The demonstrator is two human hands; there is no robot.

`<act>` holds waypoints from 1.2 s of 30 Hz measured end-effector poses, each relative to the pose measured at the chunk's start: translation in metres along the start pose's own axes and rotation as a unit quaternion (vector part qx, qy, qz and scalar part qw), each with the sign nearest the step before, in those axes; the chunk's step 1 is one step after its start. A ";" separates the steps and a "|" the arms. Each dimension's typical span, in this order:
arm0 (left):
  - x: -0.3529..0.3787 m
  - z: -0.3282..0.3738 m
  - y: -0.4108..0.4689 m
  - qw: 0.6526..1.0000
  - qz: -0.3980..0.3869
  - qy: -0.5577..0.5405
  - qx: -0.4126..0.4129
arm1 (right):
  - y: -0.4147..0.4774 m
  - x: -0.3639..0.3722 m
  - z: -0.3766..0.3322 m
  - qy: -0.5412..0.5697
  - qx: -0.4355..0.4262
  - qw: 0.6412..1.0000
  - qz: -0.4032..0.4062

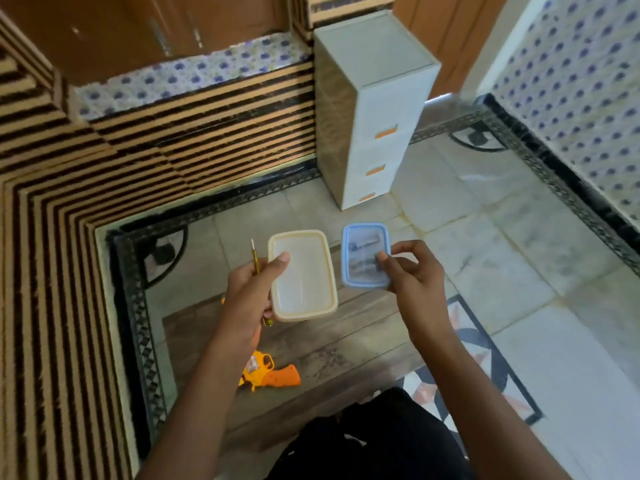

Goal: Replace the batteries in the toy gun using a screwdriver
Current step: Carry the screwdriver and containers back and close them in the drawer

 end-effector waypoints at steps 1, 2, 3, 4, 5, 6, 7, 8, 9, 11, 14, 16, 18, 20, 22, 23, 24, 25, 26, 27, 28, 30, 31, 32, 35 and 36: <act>0.008 0.004 -0.001 1.000 -0.006 0.007 0.000 | -0.001 -0.008 -0.005 0.005 0.000 1.000 0.014; 0.019 0.007 -0.002 1.000 -0.018 0.016 0.002 | -0.002 -0.020 -0.010 0.012 -0.002 0.999 0.030; 0.031 0.011 -0.004 0.999 -0.031 0.024 0.002 | -0.003 -0.032 -0.013 0.019 -0.002 0.999 0.047; 0.042 0.013 -0.006 0.999 -0.044 0.028 0.003 | -0.003 -0.042 -0.015 0.028 -0.002 0.998 0.062; 0.058 0.016 -0.009 0.997 -0.063 0.036 0.002 | -0.003 -0.056 -0.016 0.035 -0.001 0.996 0.082; 0.072 0.019 -0.012 0.996 -0.080 0.043 0.002 | -0.002 -0.069 -0.017 0.039 0.001 0.994 0.100; 0.090 0.023 -0.014 0.994 -0.096 0.054 0.002 | -0.001 -0.084 -0.018 0.044 0.001 0.992 0.118; 0.104 0.026 -0.017 0.992 -0.107 0.060 0.001 | 0.000 -0.096 -0.018 0.049 0.000 0.990 0.131; 0.125 0.029 -0.019 0.990 -0.121 0.069 0.001 | 0.002 -0.113 -0.017 0.059 -0.001 0.987 0.148; 0.161 0.033 -0.022 0.987 -0.143 0.078 -0.002 | 0.006 -0.141 -0.015 0.069 -0.001 0.983 0.173; 0.221 0.036 -0.025 0.982 -0.167 0.089 -0.007 | 0.017 -0.193 -0.007 0.076 0.001 0.975 0.207; 0.267 0.036 -0.028 0.979 -0.180 0.100 -0.006 | 0.027 -0.234 -0.001 0.082 0.005 0.970 0.230; 0.316 0.035 -0.031 0.978 -0.182 0.104 -0.010 | 0.038 -0.275 0.003 0.078 0.006 0.967 0.242; 0.369 0.033 -0.036 0.976 -0.189 0.106 -0.013 | 0.052 -0.320 0.006 0.069 0.009 0.965 0.252; 0.426 0.028 -0.041 0.974 -0.194 0.118 -0.018 | 0.066 -0.370 0.011 0.070 0.012 0.964 0.257; 0.448 0.027 -0.043 0.973 -0.198 0.120 -0.021 | 0.072 -0.390 0.013 0.066 0.015 0.963 0.260; 0.467 0.026 -0.046 0.972 -0.203 0.119 -0.019 | 0.077 -0.406 0.013 0.065 0.015 0.963 0.263; 0.491 0.025 -0.049 0.971 -0.209 0.115 -0.020 | 0.083 -0.429 0.013 0.061 0.016 0.961 0.271; 0.506 0.025 -0.050 0.972 -0.206 0.114 -0.021 | 0.087 -0.445 0.012 0.057 0.015 0.960 0.275; 0.524 0.025 -0.052 0.972 -0.202 0.115 -0.026 | 0.092 -0.465 0.013 0.053 0.016 0.958 0.281; 0.536 0.026 -0.053 0.972 -0.199 0.118 -0.028 | 0.096 -0.479 0.013 0.048 0.017 0.956 0.288; 0.555 0.028 -0.055 0.972 -0.199 0.125 -0.027 | 0.105 -0.504 0.016 0.050 0.017 0.953 0.299; 0.564 0.029 -0.057 0.971 -0.198 0.129 -0.026 | 0.108 -0.516 0.018 0.052 0.018 0.950 0.306; 0.577 0.030 -0.057 0.970 -0.201 0.131 -0.025 | 0.113 -0.529 0.020 0.055 0.017 0.947 0.315; 0.604 0.038 -0.057 0.965 -0.210 0.154 -0.019 | 0.126 -0.550 0.020 0.054 0.020 0.943 0.327; 0.612 0.042 -0.056 0.963 -0.214 0.160 -0.015 | 0.130 -0.553 0.019 0.056 0.020 0.944 0.326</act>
Point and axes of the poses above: each hand's wrist, its own y-axis towards the middle knuckle, its own x-axis out of the palm, z = x × y, the point moved 4 cm from there along y, towards the middle knuckle, and after that the axes turned 8 degrees about -x, right-handed, at the moved point
